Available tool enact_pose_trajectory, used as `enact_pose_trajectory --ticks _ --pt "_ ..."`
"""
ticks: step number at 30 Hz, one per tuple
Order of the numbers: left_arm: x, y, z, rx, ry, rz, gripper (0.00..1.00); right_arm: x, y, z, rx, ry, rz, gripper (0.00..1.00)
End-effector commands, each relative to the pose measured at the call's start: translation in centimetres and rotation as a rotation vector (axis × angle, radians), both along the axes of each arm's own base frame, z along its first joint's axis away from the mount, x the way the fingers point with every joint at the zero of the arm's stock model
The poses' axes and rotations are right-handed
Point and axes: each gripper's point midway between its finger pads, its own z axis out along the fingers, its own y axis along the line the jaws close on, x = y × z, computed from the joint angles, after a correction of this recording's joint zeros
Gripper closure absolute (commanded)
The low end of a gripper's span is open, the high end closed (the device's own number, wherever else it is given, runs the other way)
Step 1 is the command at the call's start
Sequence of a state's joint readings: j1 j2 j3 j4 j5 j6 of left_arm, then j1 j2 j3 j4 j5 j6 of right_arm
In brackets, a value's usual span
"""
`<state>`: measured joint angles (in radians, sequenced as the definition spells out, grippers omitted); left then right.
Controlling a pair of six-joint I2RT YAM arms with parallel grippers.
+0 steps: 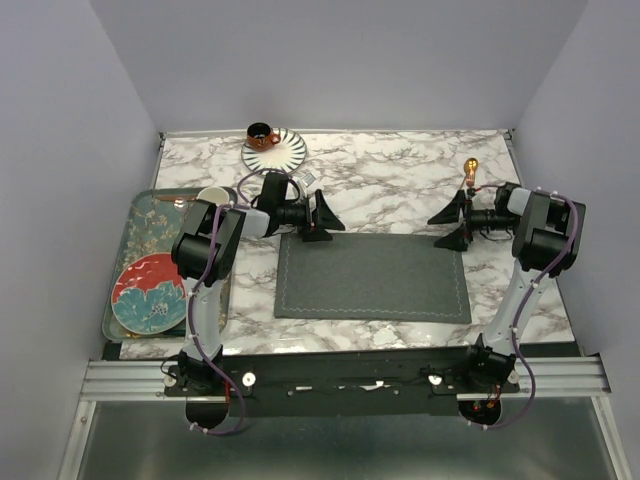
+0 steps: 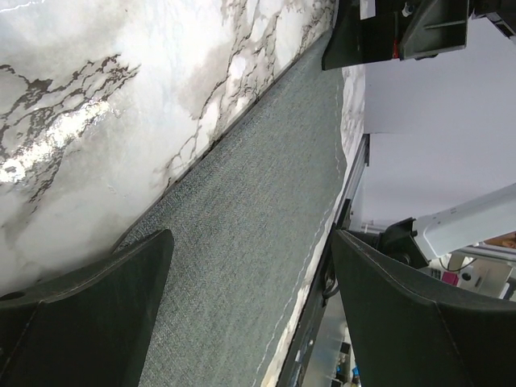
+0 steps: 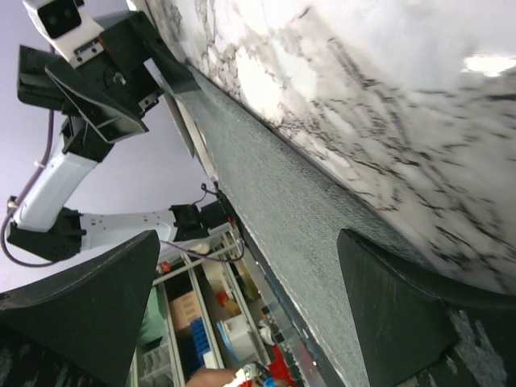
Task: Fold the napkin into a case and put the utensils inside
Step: Smooth out the rectangle-folded napkin at the center of the board.
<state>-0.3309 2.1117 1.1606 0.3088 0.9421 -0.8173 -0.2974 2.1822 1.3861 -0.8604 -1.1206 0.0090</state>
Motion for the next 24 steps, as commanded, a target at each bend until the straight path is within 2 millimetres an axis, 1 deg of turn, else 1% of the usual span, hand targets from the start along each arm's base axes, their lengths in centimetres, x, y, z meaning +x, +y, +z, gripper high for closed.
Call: enact_pose_trajectory --ticks 1,3,4,6,7,8,9,10,12,13,14,15,16,17,18,19,20,22,23,24 --pt "-1.1 1.6 -2.8 0.072 0.074 0.022 0.06 -0.8 -2.2 -2.8 -0.076 0.082 -0.017 0.0" --pt "-1.2 1.4 -2.4 0.056 0.066 0.005 0.06 -0.7 -2.1 -2.4 -0.062 0.074 -0.014 0.0" --pt "-1.0 1.0 -1.0 0.025 0.032 -0.023 0.05 -0.6 -1.9 -1.9 -0.044 0.053 -0.008 0.0" --pt "-0.9 0.1 0.6 0.001 -0.005 -0.051 0.05 -0.6 -1.5 -0.1 -0.022 0.023 0.002 0.0" --pt "-0.6 -0.5 2.4 -0.026 -0.04 -0.064 0.04 -0.6 -1.3 0.6 -0.01 -0.01 0.016 0.01" --pt "-0.8 -1.1 3.6 -0.048 -0.057 -0.086 0.04 -0.7 -0.8 1.3 -0.008 -0.027 0.035 0.02" --pt "-0.9 -1.7 4.5 -0.062 -0.076 -0.103 0.04 -0.9 -0.5 2.4 -0.008 -0.043 0.048 0.02" --pt "-1.2 -2.8 6.2 -0.082 -0.116 -0.131 0.04 -1.0 -0.2 3.0 -0.009 -0.064 0.059 0.03" --pt "-1.5 -4.2 7.5 -0.103 -0.126 -0.142 0.04 -1.0 0.3 3.9 -0.032 -0.1 0.076 0.06" --pt "-1.8 -5.4 8.3 -0.12 -0.148 -0.158 0.04 -1.0 0.2 3.8 -0.057 -0.089 0.072 0.08" --pt "-1.8 -5.9 8.7 -0.135 -0.152 -0.157 0.04 -1.0 0.4 3.7 -0.076 -0.092 0.079 0.1" --pt "-1.8 -6.6 9.0 -0.153 -0.121 -0.143 0.04 -0.8 0.3 3.5 -0.101 -0.101 0.083 0.13" --pt "-1.6 -7.5 9.2 -0.171 -0.139 -0.151 0.04 -0.8 0.0 3.2 -0.156 -0.098 0.087 0.15" --pt "-2.1 -8.5 9.2 -0.176 -0.135 -0.166 0.05 -0.6 -0.1 3.1 -0.178 -0.106 0.094 0.19" --pt "-2.1 -9.2 9.0 -0.178 -0.118 -0.16 0.05 -0.5 -0.1 3.0 -0.196 -0.115 0.099 0.21" --pt "-1.7 -10.0 8.6 -0.187 -0.117 -0.158 0.05 -0.4 -0.6 2.4 -0.255 -0.107 0.104 0.24" --pt "-2.0 -10.9 8.4 -0.196 -0.108 -0.167 0.06 -0.3 -0.6 2.3 -0.277 -0.113 0.113 0.28" --pt "-1.3 -12.1 7.7 -0.209 -0.084 -0.154 0.06 -0.2 -1.4 1.4 -0.36 -0.097 0.119 0.34" --pt "-1.2 -12.5 7.5 -0.21 -0.078 -0.151 0.07 -0.2 -1.5 1.2 -0.378 -0.101 0.128 0.39" --pt "-1.2 -12.8 7.2 -0.209 -0.069 -0.149 0.07 -0.1 -1.7 1.0 -0.403 -0.097 0.135 0.42"
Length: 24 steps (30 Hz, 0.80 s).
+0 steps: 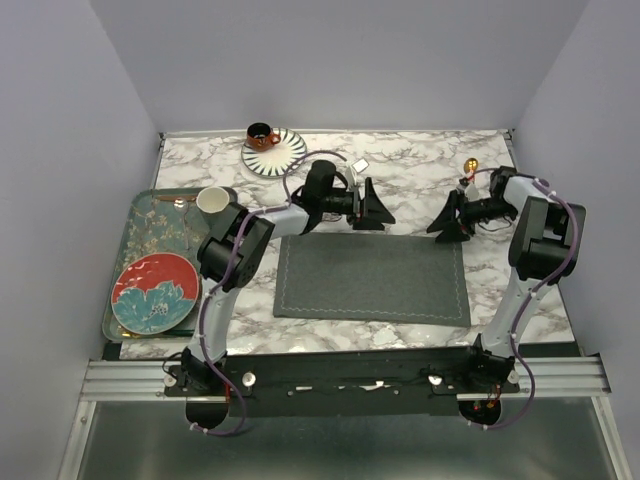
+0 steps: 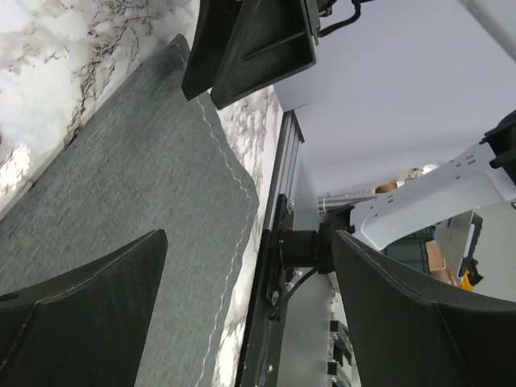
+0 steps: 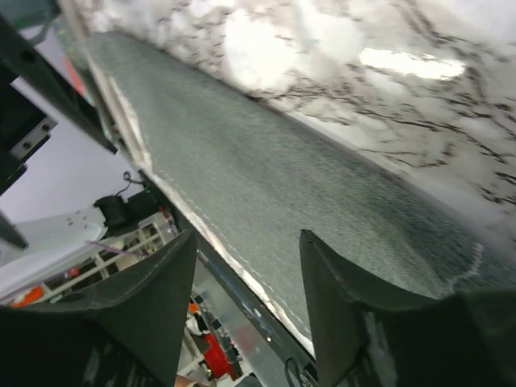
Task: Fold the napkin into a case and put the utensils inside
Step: Smooth out the rectangle-folded napkin at the center of the board.
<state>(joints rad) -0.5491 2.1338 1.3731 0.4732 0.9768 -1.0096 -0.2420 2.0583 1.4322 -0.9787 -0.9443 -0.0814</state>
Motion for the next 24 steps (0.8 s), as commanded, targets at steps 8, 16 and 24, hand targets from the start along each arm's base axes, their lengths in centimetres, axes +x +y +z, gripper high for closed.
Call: enact_pose_trajectory --ticks 8,16,24 --pt "1.6 -1.1 -6.0 0.03 0.154 0.066 0.07 1.6 -4.3 -2.9 -0.432 -0.025 0.031 0.65" --pt "1.2 3.2 -8.5 0.082 0.22 0.121 0.07 1.3 -5.5 -4.1 -0.546 0.01 0.088 0.71" --pt "1.1 5.3 -9.0 0.095 0.207 0.126 0.06 1.2 -5.8 -4.0 -0.569 -0.014 0.141 0.76"
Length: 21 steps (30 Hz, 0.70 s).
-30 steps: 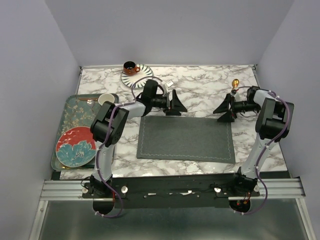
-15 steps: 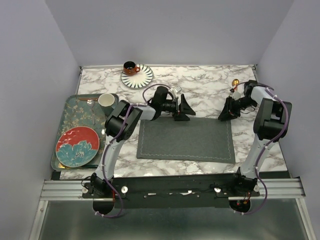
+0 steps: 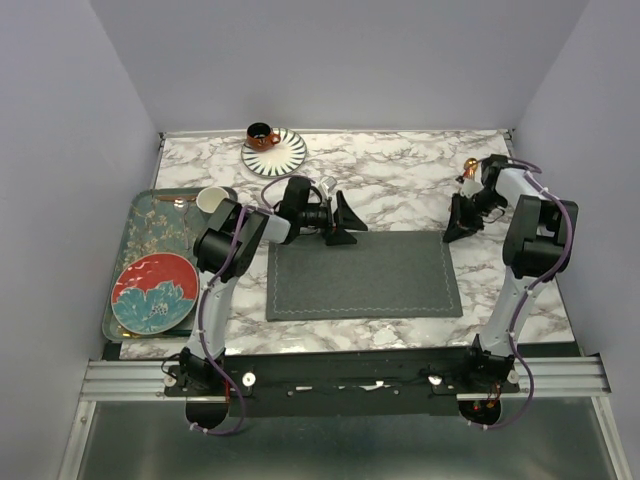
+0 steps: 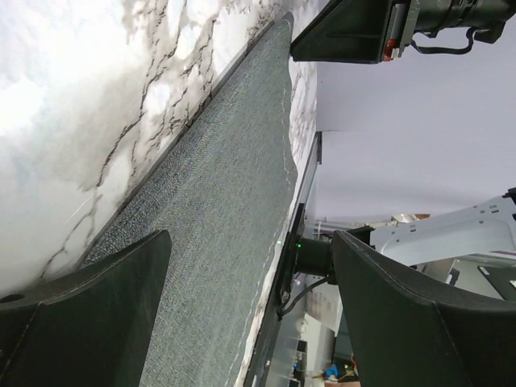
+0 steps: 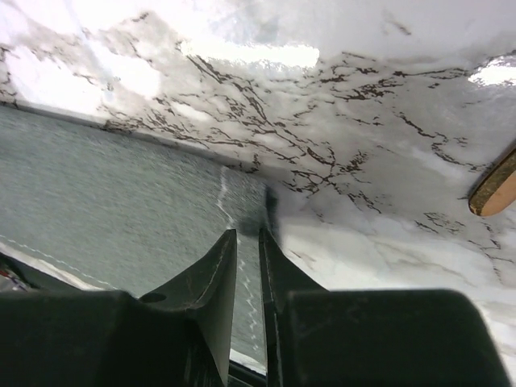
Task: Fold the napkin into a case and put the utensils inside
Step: Smooth out the rectangle-folded napkin at the center of the board.
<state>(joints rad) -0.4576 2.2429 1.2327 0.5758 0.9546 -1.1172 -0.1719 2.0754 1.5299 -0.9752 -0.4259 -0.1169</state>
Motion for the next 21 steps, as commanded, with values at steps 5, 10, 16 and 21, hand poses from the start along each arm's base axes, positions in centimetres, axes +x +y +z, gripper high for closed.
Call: enact_pose_trajectory --ticks 5,10,16,21 --pt "-0.2 0.8 -0.7 0.022 -0.043 -0.014 0.06 1.1 0.7 3.8 0.025 -0.106 0.116 0.76" --pt "0.0 0.5 -0.8 0.023 -0.045 -0.013 0.06 1.8 2.9 6.2 -0.035 -0.229 0.261 0.76" --pt "0.0 0.4 -0.8 0.025 -0.044 -0.02 0.06 2.4 5.0 3.8 -0.161 -0.223 0.421 0.76" --pt "-0.2 0.5 -0.9 0.031 -0.038 -0.021 0.06 2.9 4.0 1.3 -0.256 -0.19 0.499 0.77"
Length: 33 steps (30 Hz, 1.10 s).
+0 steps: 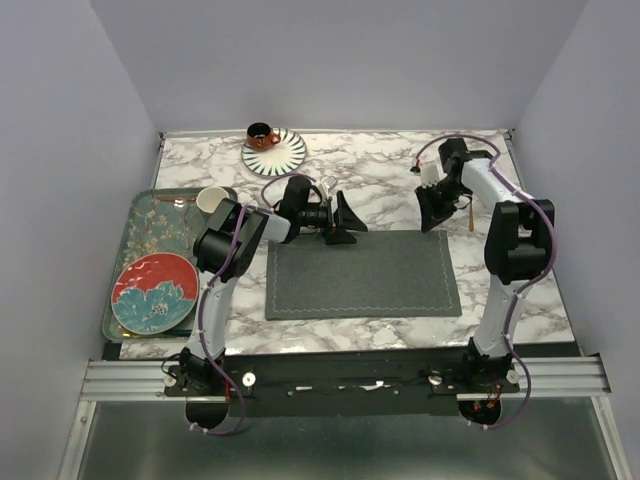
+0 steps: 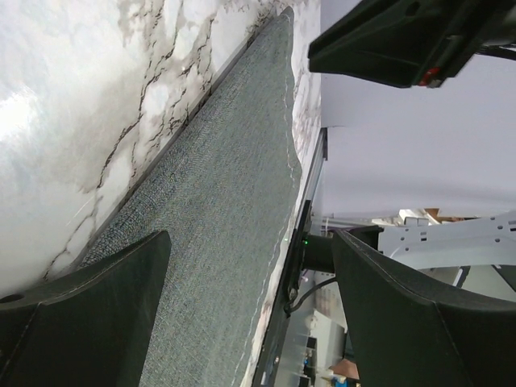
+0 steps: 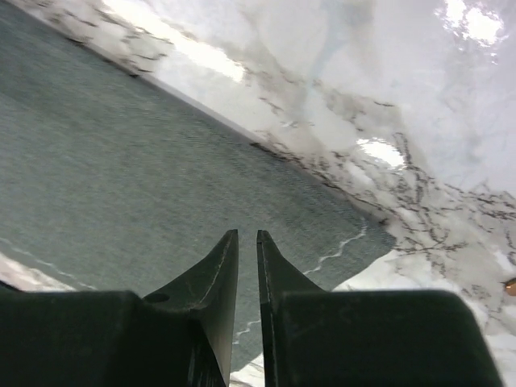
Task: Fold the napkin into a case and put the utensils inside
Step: Smooth out the rectangle-folded napkin at the center of the board.
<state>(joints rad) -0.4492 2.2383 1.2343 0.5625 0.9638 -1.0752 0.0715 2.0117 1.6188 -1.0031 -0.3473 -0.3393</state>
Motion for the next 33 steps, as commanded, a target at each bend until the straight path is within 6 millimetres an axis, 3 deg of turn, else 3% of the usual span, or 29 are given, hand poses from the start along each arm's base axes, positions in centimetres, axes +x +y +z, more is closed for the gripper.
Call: enact_pose_trajectory --ticks 1,11,18,33 --pt "-0.3 0.1 -0.9 0.026 -0.006 -0.011 0.06 1.3 -3.2 -2.6 -0.164 -0.018 0.063 0.77" --pt "-0.7 0.8 -0.8 0.028 -0.006 -0.013 0.06 1.4 -6.1 -5.2 -0.34 -0.004 0.14 0.8" --pt "-0.8 2.4 -0.4 0.037 -0.018 -0.015 0.06 1.3 -6.6 -6.3 -0.367 0.007 0.161 0.8" --pt "-0.3 9.7 -2.0 0.123 -0.02 0.02 0.06 2.0 -7.5 -6.5 -0.426 0.001 0.165 0.82"
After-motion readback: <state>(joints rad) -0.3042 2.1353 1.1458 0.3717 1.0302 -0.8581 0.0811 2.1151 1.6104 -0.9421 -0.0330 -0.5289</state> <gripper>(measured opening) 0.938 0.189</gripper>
